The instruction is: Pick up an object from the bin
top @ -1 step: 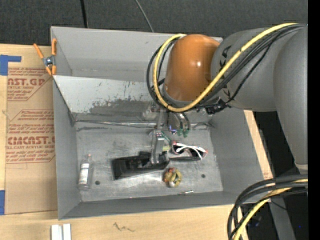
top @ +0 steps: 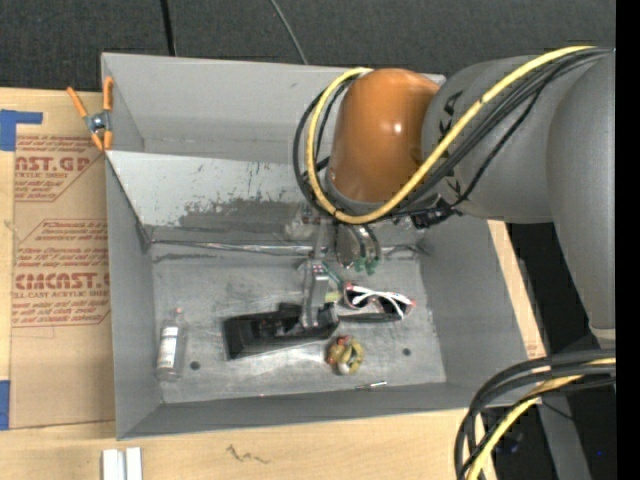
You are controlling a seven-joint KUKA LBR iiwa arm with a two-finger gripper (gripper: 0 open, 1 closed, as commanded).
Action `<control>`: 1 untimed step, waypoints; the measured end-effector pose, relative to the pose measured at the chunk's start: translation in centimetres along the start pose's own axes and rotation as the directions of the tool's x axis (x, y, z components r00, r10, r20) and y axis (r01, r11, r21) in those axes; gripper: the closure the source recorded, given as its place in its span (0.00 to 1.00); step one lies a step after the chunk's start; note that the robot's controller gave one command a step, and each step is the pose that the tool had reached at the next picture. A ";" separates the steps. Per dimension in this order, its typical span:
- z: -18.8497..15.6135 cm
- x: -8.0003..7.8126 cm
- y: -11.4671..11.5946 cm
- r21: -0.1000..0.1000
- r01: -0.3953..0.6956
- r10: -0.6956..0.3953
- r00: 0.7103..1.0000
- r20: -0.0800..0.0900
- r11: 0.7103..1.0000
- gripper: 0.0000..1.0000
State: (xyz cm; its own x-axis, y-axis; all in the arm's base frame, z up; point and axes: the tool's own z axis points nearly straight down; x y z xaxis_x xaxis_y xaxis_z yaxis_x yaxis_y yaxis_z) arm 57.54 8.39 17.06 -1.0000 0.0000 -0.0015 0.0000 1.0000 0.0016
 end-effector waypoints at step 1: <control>9.6 1.5 0.8 0.002 0.200 -0.200 0.980 -0.019 0.980 1.00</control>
Offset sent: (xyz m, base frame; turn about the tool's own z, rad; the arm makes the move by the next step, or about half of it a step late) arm 0.0000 0.0000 0.0000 0.0000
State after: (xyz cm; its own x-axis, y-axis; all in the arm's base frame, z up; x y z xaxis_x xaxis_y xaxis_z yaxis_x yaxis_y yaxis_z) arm 56.05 9.23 7.45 -0.9796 -0.2001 0.0177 -0.2001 0.9798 -0.0003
